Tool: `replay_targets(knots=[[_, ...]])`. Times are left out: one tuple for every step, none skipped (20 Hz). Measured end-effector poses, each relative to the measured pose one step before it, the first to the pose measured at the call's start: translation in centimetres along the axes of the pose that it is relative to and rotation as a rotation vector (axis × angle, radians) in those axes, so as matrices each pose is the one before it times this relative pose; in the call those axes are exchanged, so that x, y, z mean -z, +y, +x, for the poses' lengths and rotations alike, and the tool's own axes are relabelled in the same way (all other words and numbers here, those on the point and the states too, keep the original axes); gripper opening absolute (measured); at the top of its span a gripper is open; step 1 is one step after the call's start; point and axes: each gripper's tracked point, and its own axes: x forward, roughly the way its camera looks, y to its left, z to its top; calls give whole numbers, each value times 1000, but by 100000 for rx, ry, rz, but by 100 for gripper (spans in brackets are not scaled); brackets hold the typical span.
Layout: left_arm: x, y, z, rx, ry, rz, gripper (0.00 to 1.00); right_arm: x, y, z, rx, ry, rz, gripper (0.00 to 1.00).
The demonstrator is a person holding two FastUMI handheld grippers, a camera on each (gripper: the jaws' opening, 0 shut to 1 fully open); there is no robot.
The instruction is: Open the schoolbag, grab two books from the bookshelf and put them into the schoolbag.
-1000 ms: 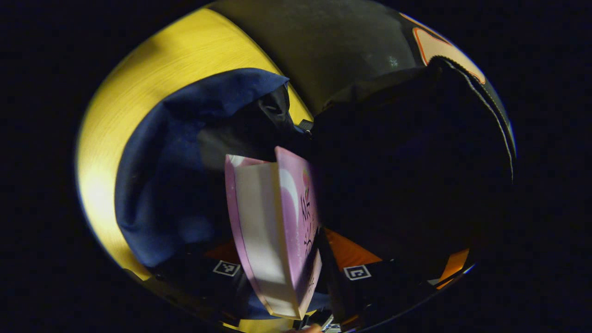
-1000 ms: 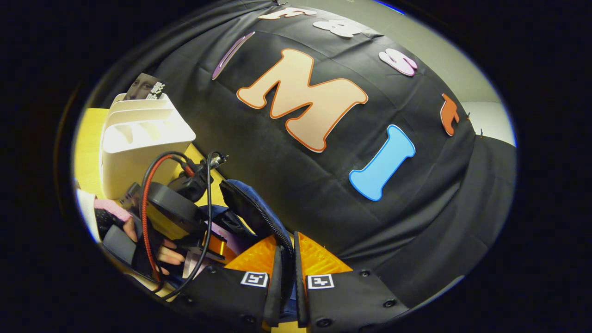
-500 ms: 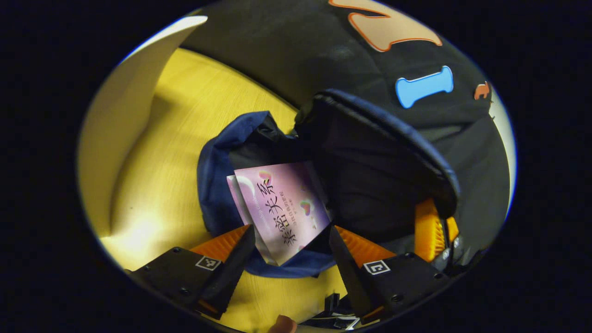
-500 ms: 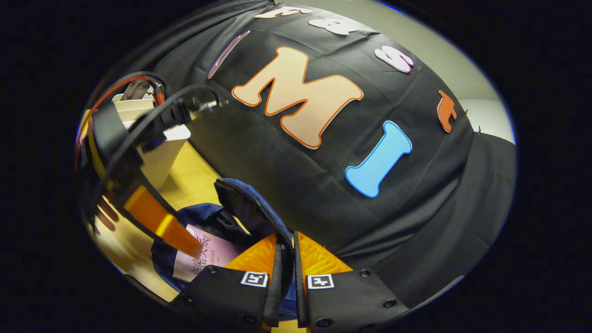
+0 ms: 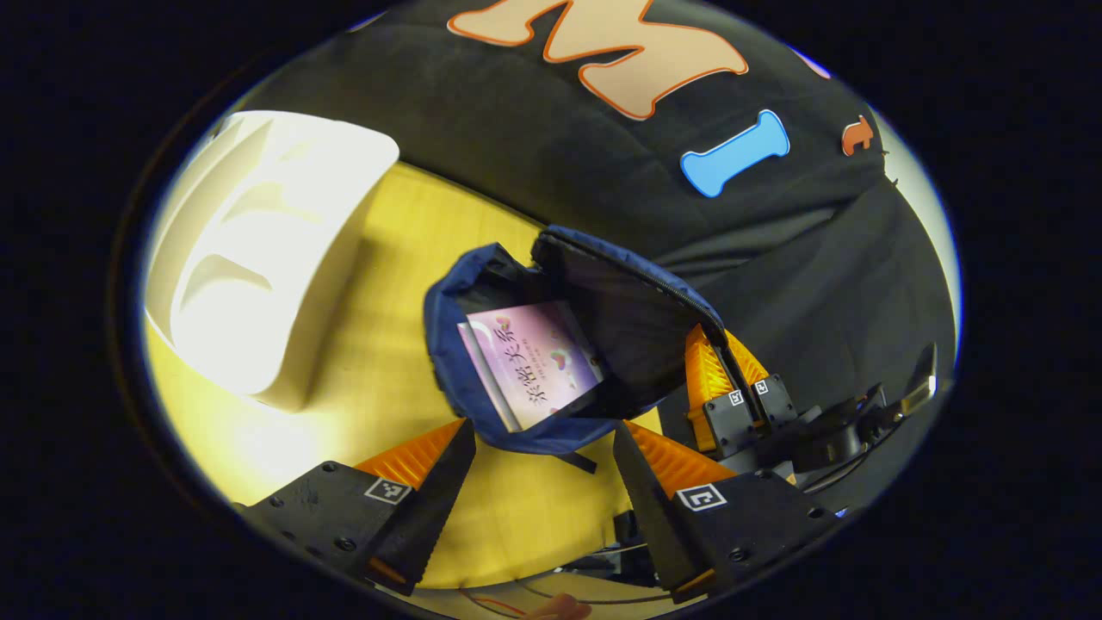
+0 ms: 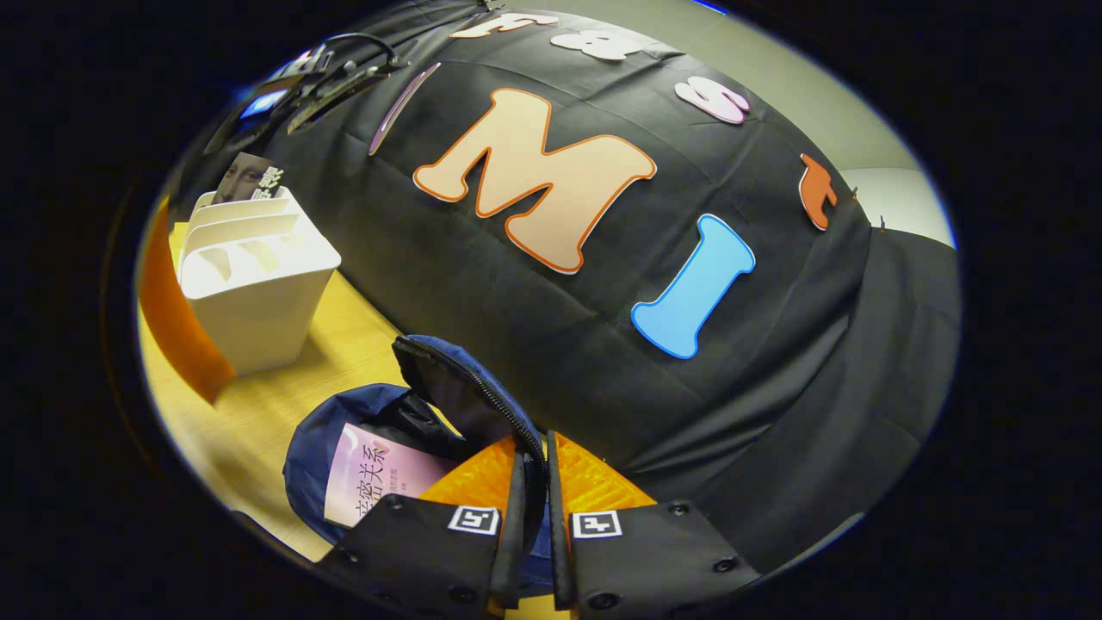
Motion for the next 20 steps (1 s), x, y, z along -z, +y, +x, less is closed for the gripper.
replay_targets(knots=[[-818,613,-1514,-2094,-1482,1014,95,10,69,-69,277,-22,-399,5],[-1084,759,-1420,-2292,-1706,669,95,19,90,-14,275,-178,-648,17],[-1305,921,-1491,-2484,-2756,664,95,0,97,-44,141,74,-386,17],[-1547,960,-1273,-2704,-2674,326,95,-4,165,-106,122,0,-219,5],[-1458,1009,-1380,-2318,-2480,630,95,-21,187,-68,435,260,-517,5],[-1668,1050,-1379,-2229,-2731,563,96,37,239,-103,519,262,-621,5],[-1762,1159,-1302,-2131,-2661,832,95,-54,277,-56,376,251,-398,5],[-1820,1407,-1169,-2735,-2433,1046,95,-33,300,-5,357,383,-528,5],[-1650,1364,-1159,-2322,-2117,1250,95,-36,268,-45,431,494,-389,5],[-1654,1450,-1189,-2164,-2145,450,95,22,229,-25,402,782,-184,5],[-1862,1485,-1113,-1957,-2432,-256,95,20,187,-47,544,779,65,5],[-1848,1682,-925,-3031,-2693,-555,95,-36,112,28,547,817,-114,5],[-2226,1911,-844,-3416,-3293,-702,95,-4,38,-77,877,689,-321,5],[-1841,2107,-431,-3033,-3282,-186,95,28,-37,-91,879,616,-229,5],[-1804,2023,-343,-3500,-2487,243,95,50,15,-116,747,637,-51,17],[-1236,1726,-51,-3330,-1678,908,95,139,-86,-79,772,628,-102,17],[-1295,2100,-191,-3293,-1555,1158,95,-15,-38,-106,760,629,-245,17],[-882,2056,64,-3199,-958,1591,95,0,-64,-23,815,544,-555,17],[-991,1982,165,-3228,-1153,1592,95,-69,-29,-49,959,571,-750,17],[-680,2100,683,-3841,-1112,1465,95,-13,17,-50,1005,669,-768,17]])
